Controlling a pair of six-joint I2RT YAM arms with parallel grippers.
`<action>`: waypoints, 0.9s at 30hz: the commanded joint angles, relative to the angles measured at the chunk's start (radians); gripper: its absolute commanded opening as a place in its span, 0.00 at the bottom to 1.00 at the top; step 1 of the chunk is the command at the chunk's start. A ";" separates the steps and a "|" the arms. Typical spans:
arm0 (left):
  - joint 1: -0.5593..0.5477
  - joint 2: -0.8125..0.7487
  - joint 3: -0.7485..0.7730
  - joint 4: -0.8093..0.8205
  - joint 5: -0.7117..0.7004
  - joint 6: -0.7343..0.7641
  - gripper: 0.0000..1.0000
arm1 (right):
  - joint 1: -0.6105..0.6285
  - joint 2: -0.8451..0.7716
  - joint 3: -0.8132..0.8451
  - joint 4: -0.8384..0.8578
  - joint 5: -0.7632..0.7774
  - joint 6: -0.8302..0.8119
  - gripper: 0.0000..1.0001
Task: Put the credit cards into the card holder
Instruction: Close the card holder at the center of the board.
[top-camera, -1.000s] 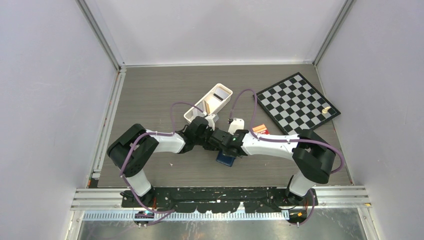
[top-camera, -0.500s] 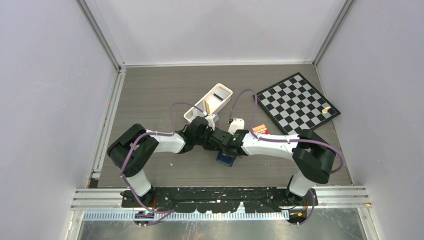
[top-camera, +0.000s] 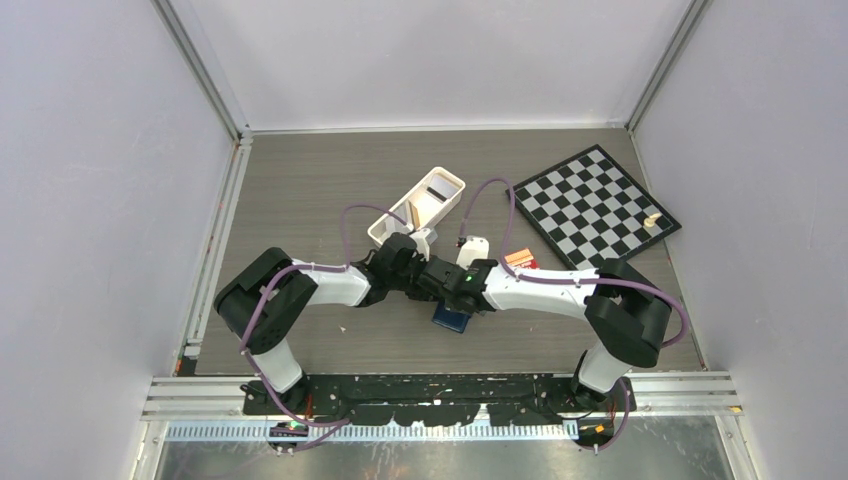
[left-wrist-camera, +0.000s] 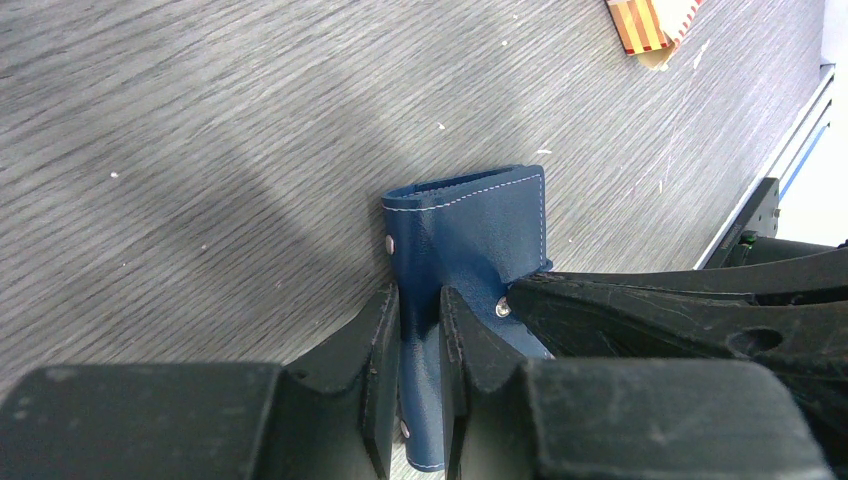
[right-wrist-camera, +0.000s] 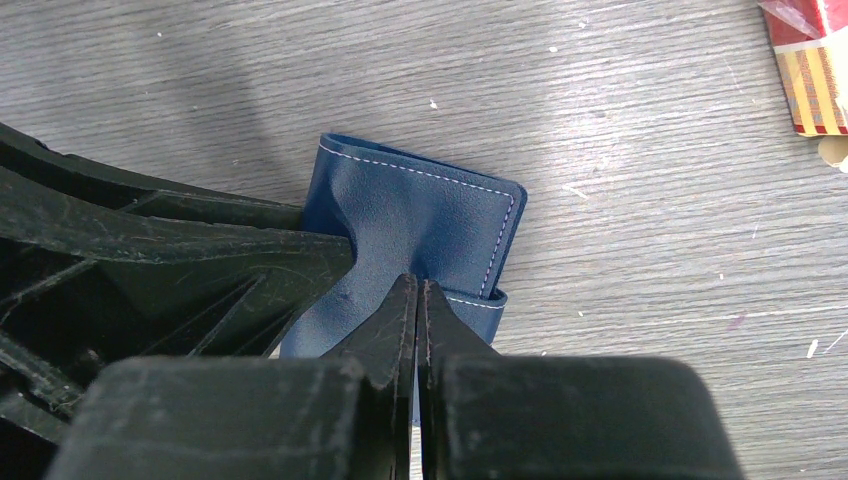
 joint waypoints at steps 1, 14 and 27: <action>-0.018 0.031 -0.023 -0.078 0.016 0.015 0.06 | 0.011 -0.034 -0.003 0.068 0.023 0.047 0.00; -0.018 0.034 -0.022 -0.078 0.017 0.014 0.05 | 0.016 -0.051 -0.010 0.080 0.032 0.051 0.00; -0.018 0.036 -0.021 -0.078 0.019 0.012 0.05 | 0.016 -0.036 -0.011 0.094 0.011 0.051 0.00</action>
